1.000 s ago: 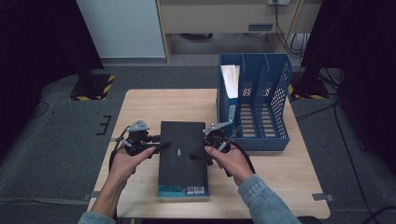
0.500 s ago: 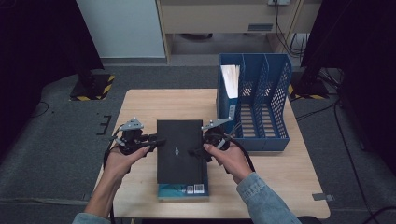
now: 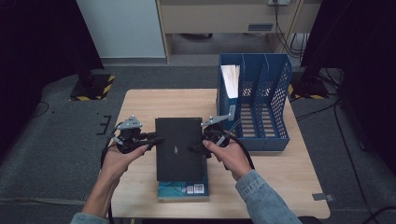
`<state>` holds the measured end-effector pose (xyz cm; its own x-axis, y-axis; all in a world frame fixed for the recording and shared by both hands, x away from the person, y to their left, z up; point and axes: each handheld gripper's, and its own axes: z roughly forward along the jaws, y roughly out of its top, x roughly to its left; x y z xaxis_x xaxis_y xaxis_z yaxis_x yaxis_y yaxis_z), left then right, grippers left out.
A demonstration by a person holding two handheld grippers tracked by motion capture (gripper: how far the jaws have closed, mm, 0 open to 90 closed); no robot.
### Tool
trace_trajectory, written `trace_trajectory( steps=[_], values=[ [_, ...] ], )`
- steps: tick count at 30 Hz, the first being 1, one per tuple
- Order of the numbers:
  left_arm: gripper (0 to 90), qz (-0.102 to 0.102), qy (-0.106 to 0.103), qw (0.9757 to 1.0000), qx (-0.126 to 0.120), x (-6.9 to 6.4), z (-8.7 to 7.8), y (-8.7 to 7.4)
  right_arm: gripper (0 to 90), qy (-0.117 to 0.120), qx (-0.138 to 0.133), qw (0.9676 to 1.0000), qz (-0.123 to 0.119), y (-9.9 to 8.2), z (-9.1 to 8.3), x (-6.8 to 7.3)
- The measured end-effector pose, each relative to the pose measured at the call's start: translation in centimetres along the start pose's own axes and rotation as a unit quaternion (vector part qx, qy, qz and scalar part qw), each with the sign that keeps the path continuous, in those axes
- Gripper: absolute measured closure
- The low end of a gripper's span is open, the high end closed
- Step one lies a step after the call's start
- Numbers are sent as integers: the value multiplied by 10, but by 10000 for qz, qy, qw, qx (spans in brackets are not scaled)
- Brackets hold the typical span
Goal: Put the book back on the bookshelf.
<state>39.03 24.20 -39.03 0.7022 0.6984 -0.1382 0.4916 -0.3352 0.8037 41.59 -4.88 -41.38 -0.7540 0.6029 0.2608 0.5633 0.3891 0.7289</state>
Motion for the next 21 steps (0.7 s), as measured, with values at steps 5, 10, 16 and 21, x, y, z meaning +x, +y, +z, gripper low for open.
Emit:
trace_trajectory(
  steps=[5, 10, 16, 21],
  values=[
    [653, 260, 107, 9996, 84, 2, 2, 10, 287, -83, -38, 9999, -67, 14, -2, -5],
    [666, 103, 40, 9999, 13, 8, 3, 9, 290, -65, -43, 9999, -96, 21, 0, -8],
    [674, 195, 176, 9996, -35, 9, 4, 16, 295, -211, -132, 9996, -109, 27, 0, -8],
    [689, 218, 218, 9995, -89, 13, 5, 21, 304, -347, -220, 9990, -192, 37, -3, -10]
  ],
)
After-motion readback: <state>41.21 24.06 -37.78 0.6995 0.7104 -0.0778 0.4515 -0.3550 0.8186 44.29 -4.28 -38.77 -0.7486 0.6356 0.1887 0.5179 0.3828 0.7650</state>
